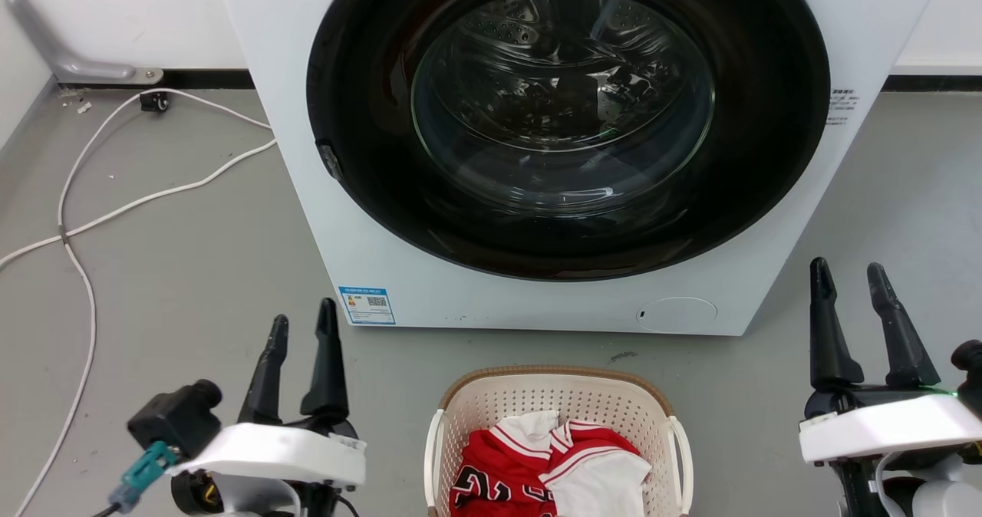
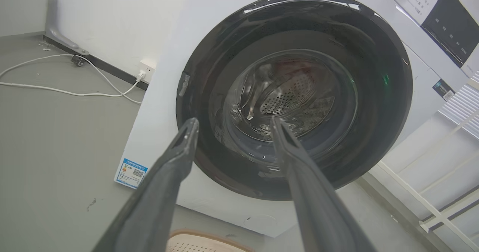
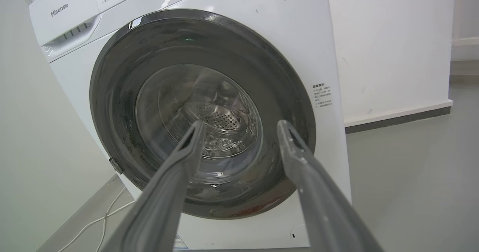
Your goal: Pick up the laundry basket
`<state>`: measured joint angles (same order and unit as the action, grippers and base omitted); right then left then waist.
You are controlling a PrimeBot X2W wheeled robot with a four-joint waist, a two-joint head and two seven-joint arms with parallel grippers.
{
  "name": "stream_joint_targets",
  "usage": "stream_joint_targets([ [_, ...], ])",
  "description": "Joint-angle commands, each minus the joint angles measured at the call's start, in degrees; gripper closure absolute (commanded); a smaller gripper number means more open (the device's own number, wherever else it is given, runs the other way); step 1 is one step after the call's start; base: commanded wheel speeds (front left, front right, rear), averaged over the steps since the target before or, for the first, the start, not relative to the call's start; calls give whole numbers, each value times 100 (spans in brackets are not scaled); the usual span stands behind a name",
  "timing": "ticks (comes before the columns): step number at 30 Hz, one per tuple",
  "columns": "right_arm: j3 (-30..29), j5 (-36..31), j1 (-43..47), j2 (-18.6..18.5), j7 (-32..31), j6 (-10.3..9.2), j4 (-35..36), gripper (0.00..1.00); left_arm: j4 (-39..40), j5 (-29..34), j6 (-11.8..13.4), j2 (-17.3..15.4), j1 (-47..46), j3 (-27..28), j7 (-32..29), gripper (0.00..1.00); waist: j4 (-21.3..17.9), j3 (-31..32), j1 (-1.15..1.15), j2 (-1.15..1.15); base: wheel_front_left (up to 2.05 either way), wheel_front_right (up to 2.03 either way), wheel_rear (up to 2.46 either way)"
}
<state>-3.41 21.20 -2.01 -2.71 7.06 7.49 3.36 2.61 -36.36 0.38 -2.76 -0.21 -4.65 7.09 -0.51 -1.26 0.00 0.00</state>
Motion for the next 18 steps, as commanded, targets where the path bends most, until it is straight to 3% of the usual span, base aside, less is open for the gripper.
stream_joint_targets([
  [1,17,-180,27,-25,48,0,93,0,73,218,-30,-11,28,-48,50,0,-2,1,0,0,0,0,0],
  [6,56,-475,70,-25,125,0,49,0,98,803,14,-54,14,-286,132,0,-19,4,0,0,0,0,0],
  [18,69,-949,234,-25,301,0,-238,0,145,1702,600,-432,-44,-1094,302,0,-59,21,0,0,0,0,0],
])
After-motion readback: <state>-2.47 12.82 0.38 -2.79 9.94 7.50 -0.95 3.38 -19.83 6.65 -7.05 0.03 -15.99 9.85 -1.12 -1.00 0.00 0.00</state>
